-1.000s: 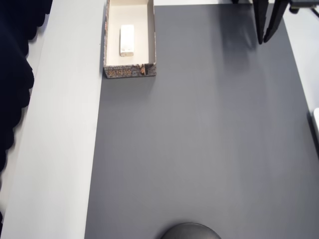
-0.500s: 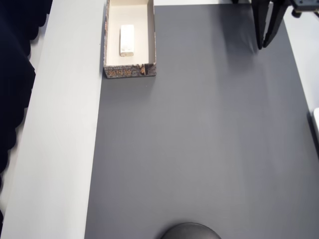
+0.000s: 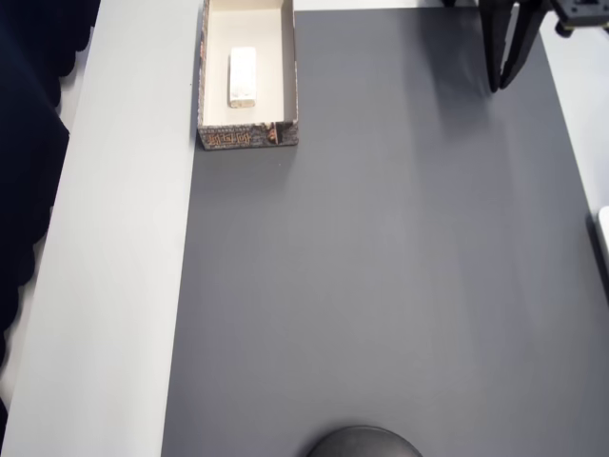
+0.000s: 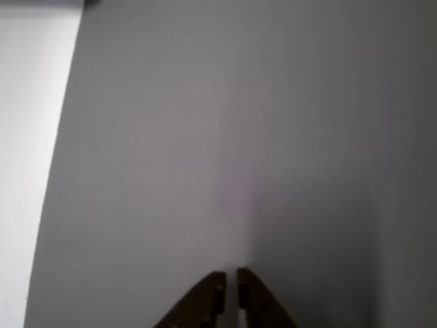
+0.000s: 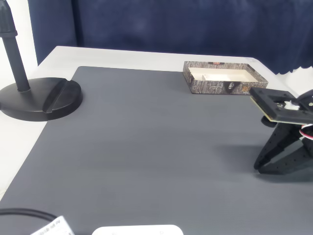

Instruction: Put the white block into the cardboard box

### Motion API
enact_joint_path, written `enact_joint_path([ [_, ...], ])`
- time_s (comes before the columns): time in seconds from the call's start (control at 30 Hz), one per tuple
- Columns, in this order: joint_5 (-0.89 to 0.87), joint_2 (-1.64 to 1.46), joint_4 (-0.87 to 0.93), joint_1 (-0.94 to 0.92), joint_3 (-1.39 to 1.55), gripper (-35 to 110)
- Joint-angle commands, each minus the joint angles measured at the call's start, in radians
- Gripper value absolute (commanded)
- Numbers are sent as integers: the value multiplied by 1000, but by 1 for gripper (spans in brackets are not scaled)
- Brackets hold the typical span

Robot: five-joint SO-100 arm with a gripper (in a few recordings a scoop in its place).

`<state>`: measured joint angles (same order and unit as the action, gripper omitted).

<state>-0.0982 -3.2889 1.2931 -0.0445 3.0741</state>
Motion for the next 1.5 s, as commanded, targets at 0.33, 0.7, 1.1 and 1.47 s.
enact_joint_path([
  [0.33, 123, -35, 38, 8, 18, -2],
  [0.7, 124, -35, 38, 14, 18, -2],
  [1.1, 127, -35, 38, 14, 18, -2],
  [1.47, 127, -35, 38, 14, 18, -2],
])
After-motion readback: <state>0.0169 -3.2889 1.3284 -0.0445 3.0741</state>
